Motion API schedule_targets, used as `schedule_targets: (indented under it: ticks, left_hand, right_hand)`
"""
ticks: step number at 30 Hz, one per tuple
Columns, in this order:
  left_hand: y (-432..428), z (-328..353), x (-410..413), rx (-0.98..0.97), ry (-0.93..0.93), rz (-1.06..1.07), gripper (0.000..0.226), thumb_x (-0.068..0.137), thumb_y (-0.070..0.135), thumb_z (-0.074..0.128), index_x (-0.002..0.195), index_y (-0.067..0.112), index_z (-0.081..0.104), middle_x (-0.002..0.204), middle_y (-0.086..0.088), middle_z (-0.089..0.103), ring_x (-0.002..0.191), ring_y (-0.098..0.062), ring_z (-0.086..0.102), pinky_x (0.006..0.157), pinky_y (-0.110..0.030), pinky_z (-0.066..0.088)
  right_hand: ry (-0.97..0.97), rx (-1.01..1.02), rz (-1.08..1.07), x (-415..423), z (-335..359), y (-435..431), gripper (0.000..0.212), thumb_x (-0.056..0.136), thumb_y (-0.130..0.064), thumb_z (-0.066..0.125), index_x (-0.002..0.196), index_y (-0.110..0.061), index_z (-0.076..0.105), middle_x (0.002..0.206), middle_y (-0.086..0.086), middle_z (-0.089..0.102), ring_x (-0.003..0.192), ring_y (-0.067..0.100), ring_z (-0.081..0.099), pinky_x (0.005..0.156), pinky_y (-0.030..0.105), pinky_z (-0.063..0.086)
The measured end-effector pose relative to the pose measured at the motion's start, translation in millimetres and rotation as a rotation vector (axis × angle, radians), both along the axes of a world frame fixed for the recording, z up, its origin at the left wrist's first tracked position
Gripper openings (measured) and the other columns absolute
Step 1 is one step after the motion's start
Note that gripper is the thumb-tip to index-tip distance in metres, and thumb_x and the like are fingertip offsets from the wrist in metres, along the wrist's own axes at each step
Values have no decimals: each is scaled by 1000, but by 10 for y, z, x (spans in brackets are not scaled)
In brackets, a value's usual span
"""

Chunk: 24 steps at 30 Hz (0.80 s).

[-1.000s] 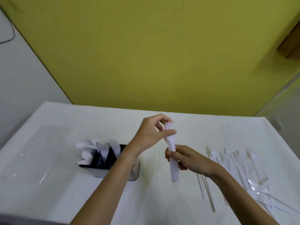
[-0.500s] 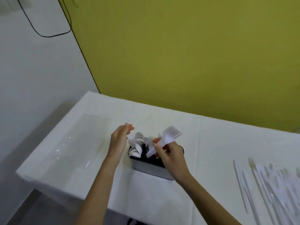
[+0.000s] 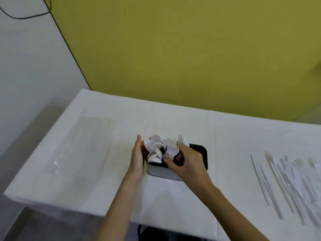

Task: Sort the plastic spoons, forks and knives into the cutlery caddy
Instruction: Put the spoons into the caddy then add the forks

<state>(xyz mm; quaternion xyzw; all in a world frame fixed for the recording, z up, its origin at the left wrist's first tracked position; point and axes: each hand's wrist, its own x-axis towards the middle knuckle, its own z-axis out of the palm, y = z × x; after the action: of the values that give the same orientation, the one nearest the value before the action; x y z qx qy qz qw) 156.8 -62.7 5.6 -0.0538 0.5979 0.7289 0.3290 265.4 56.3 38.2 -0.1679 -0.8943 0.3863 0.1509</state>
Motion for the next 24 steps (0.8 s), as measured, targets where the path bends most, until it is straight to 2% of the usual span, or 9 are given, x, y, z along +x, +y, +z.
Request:
schedule_targets:
  ticks: [3, 5, 7, 10, 12, 16, 20, 22, 24]
  left_hand:
    - [-15, -54, -50, -8, -1, -2, 58, 100, 51, 25, 99, 12, 69, 91, -2, 76, 90, -14, 68, 79, -27, 49]
    - [-7, -77, -52, -19, 2, -5, 59, 100, 49, 24, 99, 11, 69, 87, -1, 76, 84, -11, 69, 75, -25, 49]
    - [2, -80, -53, -44, 8, -6, 60, 100, 49, 24, 106, 8, 68, 94, -4, 75, 89, -13, 69, 75, -25, 49]
    - [2, -83, -51, -74, 16, 7, 65, 99, 52, 24, 112, 5, 67, 108, -9, 72, 104, -19, 66, 85, -29, 49]
    - [6, -103, -48, -80, 21, 3, 66, 99, 53, 23, 112, 5, 67, 109, -9, 72, 105, -20, 66, 86, -30, 49]
    - [27, -92, -33, -41, -5, 20, 64, 101, 49, 22, 108, 5, 67, 106, -10, 72, 98, -19, 67, 79, -27, 49]
    - [20, -95, -33, -48, -7, 28, 65, 101, 49, 22, 112, 2, 66, 113, -14, 69, 109, -24, 64, 84, -28, 48]
    - [25, -80, -16, -50, -11, 19, 67, 100, 50, 22, 114, 2, 66, 115, -15, 69, 110, -25, 63, 85, -30, 48]
    - [30, -61, -3, -29, -16, 5, 69, 100, 52, 21, 116, 0, 64, 116, -15, 68, 106, -25, 64, 85, -31, 49]
  right_hand:
    - [64, 73, -49, 13, -47, 3, 34, 76, -32, 78, 76, -25, 45, 69, -15, 40, 72, -1, 48, 58, 7, 35]
    - [82, 58, -77, 17, -57, 1, 33, 75, -32, 79, 90, -20, 52, 82, -12, 43, 79, -2, 48, 62, 9, 38]
    - [122, 31, -90, 25, -54, -17, 43, 76, -31, 79, 107, -17, 53, 100, -12, 45, 90, -3, 47, 69, 13, 43]
    - [268, 139, -23, 22, -54, -53, 55, 82, -18, 75, 128, -14, 45, 132, -9, 44, 121, 2, 45, 96, 13, 41]
    - [342, 307, 59, -1, -92, -51, 54, 86, -9, 69, 133, -10, 43, 142, 4, 46, 134, 15, 41, 109, 26, 36]
    - [205, 550, 162, -73, -215, 3, 43, 96, -7, 43, 139, -6, 43, 149, 8, 40, 142, 24, 30, 117, 38, 26]
    - [63, 620, 117, -74, -284, -4, 54, 91, 2, 43, 143, -3, 35, 151, 10, 37, 144, 25, 25, 116, 40, 21]
    - [1, 627, 97, -72, -250, -32, 47, 98, -10, 34, 145, -3, 30, 153, 10, 35, 144, 24, 22, 115, 42, 20]
    - [-76, 622, 114, -63, -194, -34, 52, 104, -34, 18, 147, -5, 24, 155, 9, 30, 146, 23, 18, 115, 42, 18]
